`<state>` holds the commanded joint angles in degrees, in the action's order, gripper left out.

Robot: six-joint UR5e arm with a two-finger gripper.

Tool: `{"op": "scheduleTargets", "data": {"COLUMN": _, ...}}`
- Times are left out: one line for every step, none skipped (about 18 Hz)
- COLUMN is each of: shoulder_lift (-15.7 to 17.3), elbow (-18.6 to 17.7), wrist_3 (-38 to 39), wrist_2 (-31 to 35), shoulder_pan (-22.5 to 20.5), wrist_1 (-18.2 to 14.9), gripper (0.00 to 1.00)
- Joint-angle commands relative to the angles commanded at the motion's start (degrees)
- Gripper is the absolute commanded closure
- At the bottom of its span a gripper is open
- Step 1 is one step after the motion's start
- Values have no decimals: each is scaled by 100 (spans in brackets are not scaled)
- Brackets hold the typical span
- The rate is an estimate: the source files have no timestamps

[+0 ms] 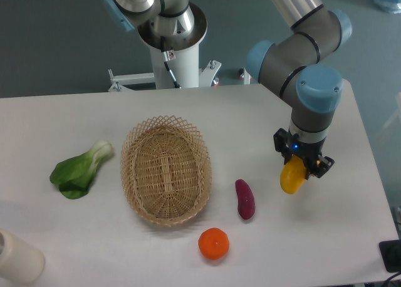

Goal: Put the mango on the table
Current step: 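Carry the yellow mango with the gripper and lower it toward the table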

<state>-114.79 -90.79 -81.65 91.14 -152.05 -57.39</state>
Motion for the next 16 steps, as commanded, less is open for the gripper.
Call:
{"op": "scheduleTargets", "data": {"shoulder_lift": 0, "elbow": -26, "wrist_3": 0, "wrist_2": 9, "shoulder_pan": 0, "wrist_1": 9, "gripper": 70}}
{"op": "scheduleTargets", "data": {"shoulder_lift": 17, "elbow": -61, "wrist_3": -17, "wrist_2": 9, "shoulder_pan": 0, "wrist_1": 9, "gripper": 70}}
{"op": "scheduleTargets", "data": {"shoulder_lift": 35, "elbow": -131, "wrist_3": -26, "wrist_2": 9, "shoulder_pan": 0, "wrist_1": 9, "gripper": 70}}
{"op": "scheduleTargets", "data": {"shoulder_lift": 53, "elbow": -202, "wrist_3": -44, "wrist_2": 61, "shoulder_pan": 9, "wrist_1": 17, "gripper": 70}}
{"op": "scheduleTargets", "data": {"shoulder_lift": 61, "elbow": -211, "wrist_3": -105, "wrist_2": 149, "shoulder_pan": 26, "wrist_1": 17, "gripper": 69}}
{"op": "scheduleTargets", "data": {"shoulder_lift": 62, "elbow": -202, "wrist_3": -140, "wrist_2": 210, "shoulder_pan": 96, "wrist_1": 17, "gripper": 69}}
{"op": "scheduleTargets", "data": {"shoulder_lift": 62, "elbow": -211, "wrist_3": -141, "wrist_2": 228, "shoulder_pan": 114, "wrist_1": 17, "gripper": 69}}
{"op": "scheduleTargets", "data": {"shoulder_lift": 62, "elbow": -272, "wrist_3": -132, "wrist_2": 289, "shoulder_pan": 149, "wrist_1": 0, "gripper": 69}}
{"op": "scheduleTargets", "data": {"shoulder_lift": 70, "elbow": -342, "wrist_3": -123, "wrist_2": 334, "shoulder_pan": 158, "wrist_1": 17, "gripper": 69}}
{"op": "scheduleTargets", "data": {"shoulder_lift": 96, "elbow": -447, "wrist_3": -123, "wrist_2": 334, "shoulder_pan": 193, "wrist_1": 26, "gripper": 69}}
{"op": "scheduleTargets", "data": {"shoulder_lift": 114, "elbow": -544, "wrist_3": -132, "wrist_2": 334, "shoulder_pan": 193, "wrist_1": 44, "gripper": 70}}
{"op": "scheduleTargets", "data": {"shoulder_lift": 166, "elbow": -632, "wrist_3": -158, "wrist_2": 325, "shoulder_pan": 193, "wrist_1": 44, "gripper": 70}}
{"op": "scheduleTargets", "data": {"shoulder_lift": 228, "elbow": -729, "wrist_3": -228, "wrist_2": 325, "shoulder_pan": 193, "wrist_1": 44, "gripper": 70}}
{"op": "scheduleTargets", "data": {"shoulder_lift": 272, "elbow": -834, "wrist_3": -342, "wrist_2": 325, "shoulder_pan": 185, "wrist_1": 53, "gripper": 70}}
{"op": "scheduleTargets", "data": {"shoulder_lift": 342, "elbow": -966, "wrist_3": -508, "wrist_2": 325, "shoulder_pan": 176, "wrist_1": 53, "gripper": 70}}
{"op": "scheduleTargets", "data": {"shoulder_lift": 465, "elbow": -1228, "wrist_3": -736, "wrist_2": 325, "shoulder_pan": 158, "wrist_1": 53, "gripper": 70}}
